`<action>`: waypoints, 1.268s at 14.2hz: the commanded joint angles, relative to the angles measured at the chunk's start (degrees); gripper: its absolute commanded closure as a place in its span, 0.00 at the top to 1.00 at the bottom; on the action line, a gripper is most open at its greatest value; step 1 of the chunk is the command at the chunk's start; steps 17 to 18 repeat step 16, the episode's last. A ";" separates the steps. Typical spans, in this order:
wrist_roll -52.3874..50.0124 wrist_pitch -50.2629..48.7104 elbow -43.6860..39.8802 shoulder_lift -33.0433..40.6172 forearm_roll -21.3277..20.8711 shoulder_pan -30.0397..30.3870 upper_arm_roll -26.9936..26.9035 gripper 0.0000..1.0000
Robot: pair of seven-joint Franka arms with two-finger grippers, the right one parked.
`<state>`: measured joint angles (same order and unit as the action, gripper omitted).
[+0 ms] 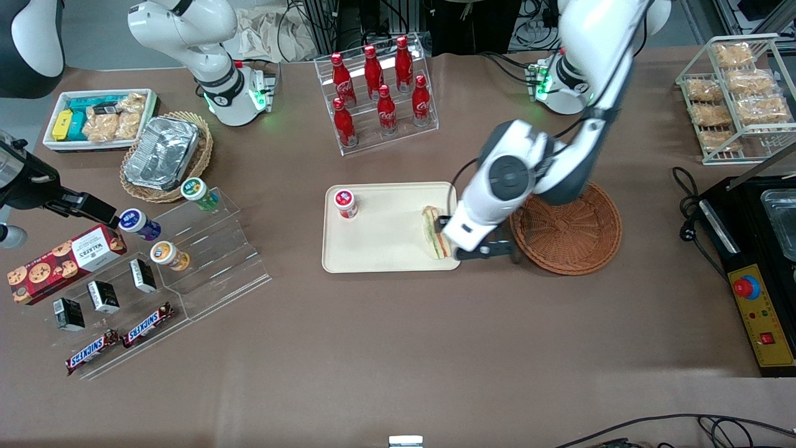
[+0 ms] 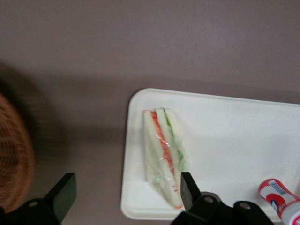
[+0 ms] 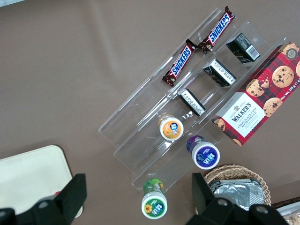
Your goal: Place sandwich from basket to tray
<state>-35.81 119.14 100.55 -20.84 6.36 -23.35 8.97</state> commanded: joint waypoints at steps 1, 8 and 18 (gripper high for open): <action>5.47 -3.90 0.96 7.45 -0.39 7.49 0.61 0.98; 27.18 -14.37 0.70 18.36 -0.65 23.42 0.35 0.99; 35.28 -23.85 -4.74 20.75 -6.53 28.80 -0.88 0.99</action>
